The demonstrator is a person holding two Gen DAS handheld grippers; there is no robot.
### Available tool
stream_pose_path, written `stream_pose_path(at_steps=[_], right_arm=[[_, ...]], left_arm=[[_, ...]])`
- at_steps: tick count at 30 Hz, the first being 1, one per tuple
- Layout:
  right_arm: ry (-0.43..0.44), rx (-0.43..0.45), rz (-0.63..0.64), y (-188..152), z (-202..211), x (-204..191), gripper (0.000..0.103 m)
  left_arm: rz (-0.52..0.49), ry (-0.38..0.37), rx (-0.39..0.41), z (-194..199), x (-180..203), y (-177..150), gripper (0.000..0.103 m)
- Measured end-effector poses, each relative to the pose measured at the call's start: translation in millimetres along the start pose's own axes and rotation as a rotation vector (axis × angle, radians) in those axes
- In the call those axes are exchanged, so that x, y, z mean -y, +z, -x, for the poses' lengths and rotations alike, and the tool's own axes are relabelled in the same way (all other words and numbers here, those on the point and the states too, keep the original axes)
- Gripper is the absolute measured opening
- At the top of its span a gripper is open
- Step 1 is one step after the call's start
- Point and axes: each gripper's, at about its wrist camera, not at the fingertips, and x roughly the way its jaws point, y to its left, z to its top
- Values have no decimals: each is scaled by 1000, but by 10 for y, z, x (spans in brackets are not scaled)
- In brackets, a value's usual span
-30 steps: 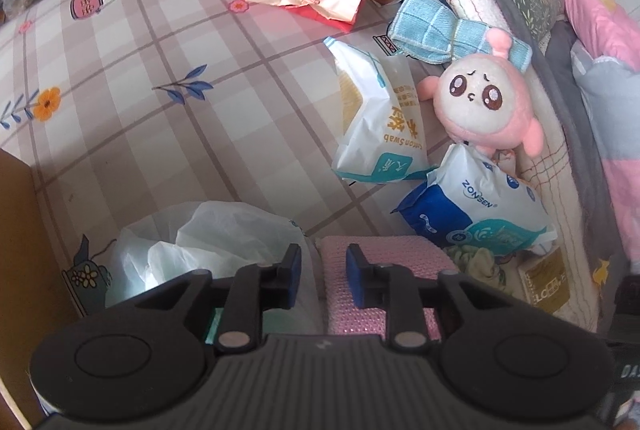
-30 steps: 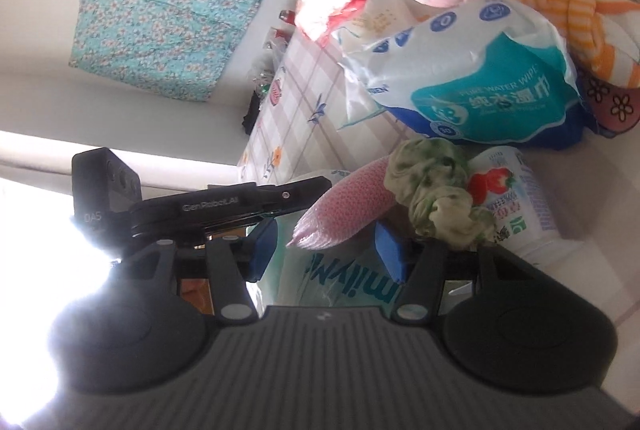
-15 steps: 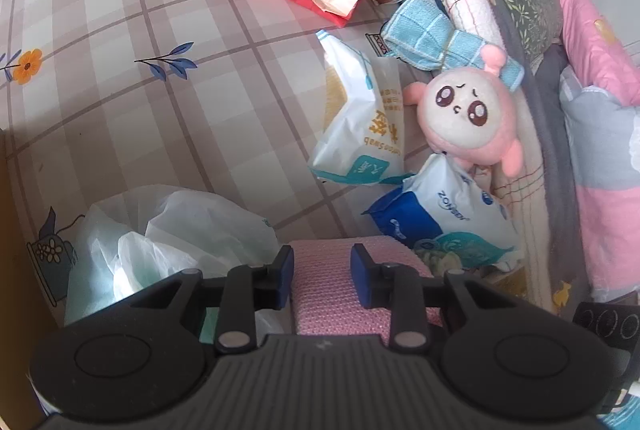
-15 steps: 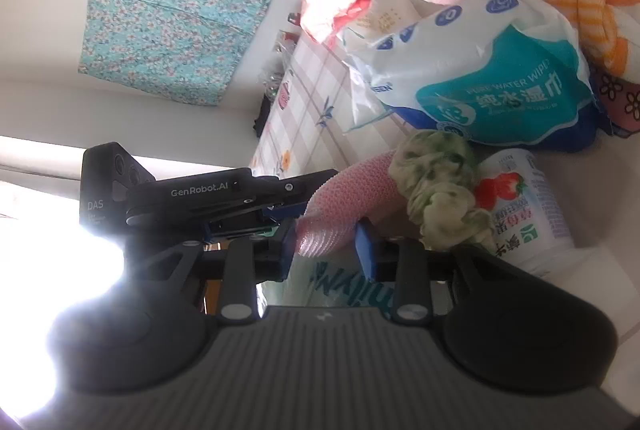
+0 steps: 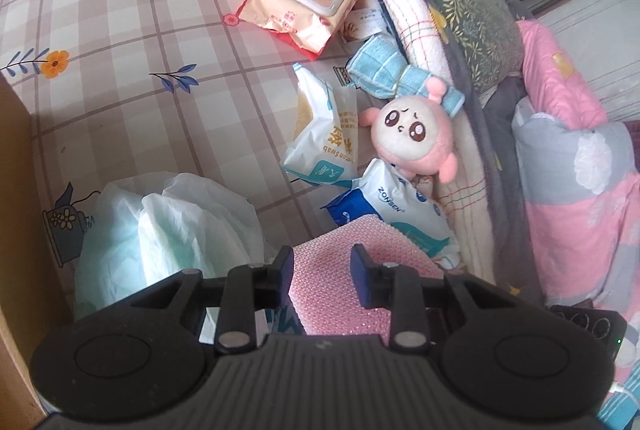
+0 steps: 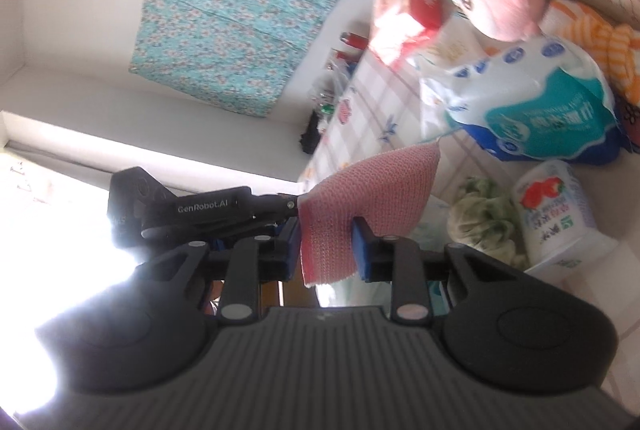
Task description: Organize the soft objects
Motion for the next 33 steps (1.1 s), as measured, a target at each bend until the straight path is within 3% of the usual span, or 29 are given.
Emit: stream_pose_path(at_steps=[10, 17, 22, 25, 30, 33], right_arm=[[50, 0, 104, -97, 100, -454, 26], [98, -45, 225, -232, -66, -1031, 26], [153, -139, 305, -395, -473, -1474, 26], [214, -224, 333, -563, -830, -1747, 21], [213, -351, 377, -853, -1514, -2069, 19], [169, -408, 394, -1006, -1916, -2133, 19]], left_arm=[[44, -47, 109, 514, -68, -204, 31], [80, -39, 249, 1116, -282, -407, 31], [168, 13, 359, 1594, -678, -604, 31], [249, 53, 394, 1804, -1049, -716, 30], [409, 49, 413, 1945, -1780, -842, 32], [468, 84, 420, 1911, -2169, -877, 35]])
